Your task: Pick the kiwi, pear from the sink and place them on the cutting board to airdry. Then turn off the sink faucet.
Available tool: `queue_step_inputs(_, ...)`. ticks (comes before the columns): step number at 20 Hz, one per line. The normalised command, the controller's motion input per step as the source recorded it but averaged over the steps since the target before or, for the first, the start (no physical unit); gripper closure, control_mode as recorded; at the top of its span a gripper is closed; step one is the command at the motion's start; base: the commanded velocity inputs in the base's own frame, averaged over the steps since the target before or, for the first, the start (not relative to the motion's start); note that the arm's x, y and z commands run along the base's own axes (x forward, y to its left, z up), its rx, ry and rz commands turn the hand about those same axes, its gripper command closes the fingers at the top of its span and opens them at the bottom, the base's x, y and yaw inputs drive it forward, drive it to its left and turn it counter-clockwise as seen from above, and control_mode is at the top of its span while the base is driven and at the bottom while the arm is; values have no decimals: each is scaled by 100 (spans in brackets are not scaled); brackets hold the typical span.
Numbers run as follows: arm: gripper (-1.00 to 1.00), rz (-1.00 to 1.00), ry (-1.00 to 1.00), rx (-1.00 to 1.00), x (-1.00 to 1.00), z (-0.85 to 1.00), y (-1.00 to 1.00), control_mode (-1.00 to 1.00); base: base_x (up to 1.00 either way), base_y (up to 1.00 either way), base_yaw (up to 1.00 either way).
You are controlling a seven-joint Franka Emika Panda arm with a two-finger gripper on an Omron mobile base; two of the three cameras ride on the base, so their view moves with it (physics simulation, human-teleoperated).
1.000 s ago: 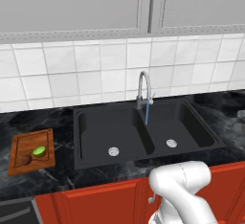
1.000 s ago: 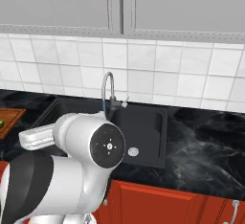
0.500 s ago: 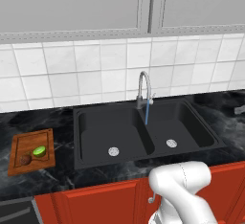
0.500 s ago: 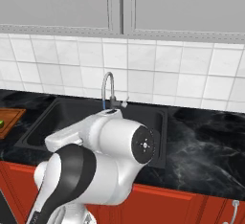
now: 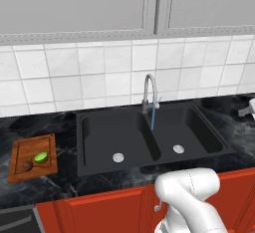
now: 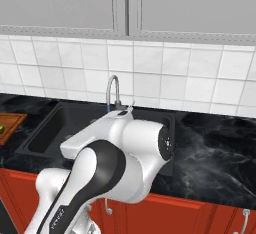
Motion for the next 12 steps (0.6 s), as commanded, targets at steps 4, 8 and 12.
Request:
queue_step_inputs(4,-100,6,0,8,28,-10,0,-100,0,0,0)
queue_step_inputs(8,-100,0,-4,5,39,-9,0,-100,0,0,0)
queue_step_inputs(12,-100,-7,-8,0,28,-13,0,-100,0,0,0)
